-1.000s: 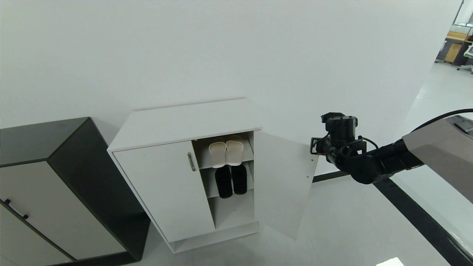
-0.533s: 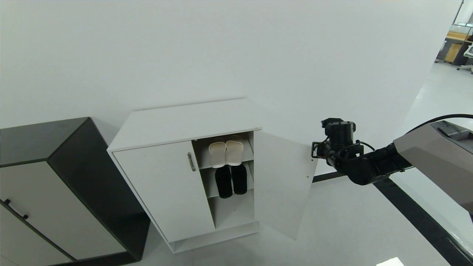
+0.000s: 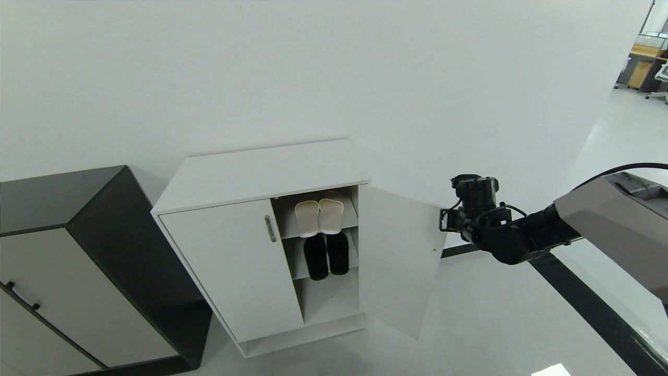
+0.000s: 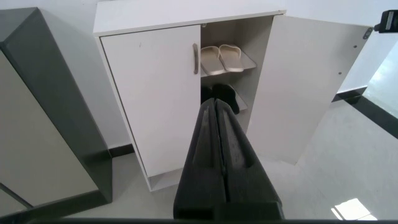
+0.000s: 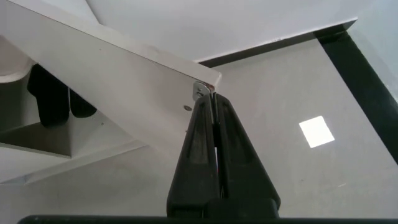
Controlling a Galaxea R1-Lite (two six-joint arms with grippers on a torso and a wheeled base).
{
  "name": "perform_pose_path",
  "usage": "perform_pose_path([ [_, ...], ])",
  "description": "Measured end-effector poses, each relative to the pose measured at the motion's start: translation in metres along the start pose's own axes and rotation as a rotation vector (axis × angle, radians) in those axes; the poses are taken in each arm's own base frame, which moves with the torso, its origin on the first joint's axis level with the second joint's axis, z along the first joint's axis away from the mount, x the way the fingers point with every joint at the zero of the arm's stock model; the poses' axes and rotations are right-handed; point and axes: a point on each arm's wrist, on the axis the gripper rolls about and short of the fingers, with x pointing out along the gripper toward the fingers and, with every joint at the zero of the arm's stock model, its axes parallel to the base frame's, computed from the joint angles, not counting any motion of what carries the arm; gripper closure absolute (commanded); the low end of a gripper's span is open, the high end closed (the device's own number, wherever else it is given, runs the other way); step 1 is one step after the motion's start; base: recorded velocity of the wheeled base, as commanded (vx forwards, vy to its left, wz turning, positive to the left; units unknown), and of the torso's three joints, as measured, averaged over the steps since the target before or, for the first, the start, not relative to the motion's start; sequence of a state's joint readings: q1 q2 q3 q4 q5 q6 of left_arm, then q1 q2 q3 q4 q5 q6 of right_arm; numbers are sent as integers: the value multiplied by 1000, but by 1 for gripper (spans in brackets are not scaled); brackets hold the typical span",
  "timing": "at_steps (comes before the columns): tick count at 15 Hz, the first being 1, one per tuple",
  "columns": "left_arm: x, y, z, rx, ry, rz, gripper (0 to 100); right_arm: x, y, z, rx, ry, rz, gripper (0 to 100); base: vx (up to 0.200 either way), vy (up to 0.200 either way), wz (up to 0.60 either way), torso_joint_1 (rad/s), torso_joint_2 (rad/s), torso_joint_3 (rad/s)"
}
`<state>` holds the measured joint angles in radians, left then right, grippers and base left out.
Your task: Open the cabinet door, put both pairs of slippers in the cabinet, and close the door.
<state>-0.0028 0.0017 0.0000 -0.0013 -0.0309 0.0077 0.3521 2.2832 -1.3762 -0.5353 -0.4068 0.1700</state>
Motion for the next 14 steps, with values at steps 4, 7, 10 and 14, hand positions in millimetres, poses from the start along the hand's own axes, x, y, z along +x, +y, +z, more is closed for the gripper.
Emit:
perform_pose_path([
  [4,0,0,0,0,0,1,100,-18,10,-3,-19,15,33,100,0,0,0,0,0,0],
  [7,0,0,0,0,0,0,100,-30,15,11,-9,-24,53,100,0,0,0,0,0,0],
  [10,0,0,0,0,0,0,100,-24,11,26,16,-67,41,100,0,0,0,0,0,0],
  [14,0,0,0,0,0,1,100,-1,2,27,35,-82,11,100,0,0,0,0,0,0],
])
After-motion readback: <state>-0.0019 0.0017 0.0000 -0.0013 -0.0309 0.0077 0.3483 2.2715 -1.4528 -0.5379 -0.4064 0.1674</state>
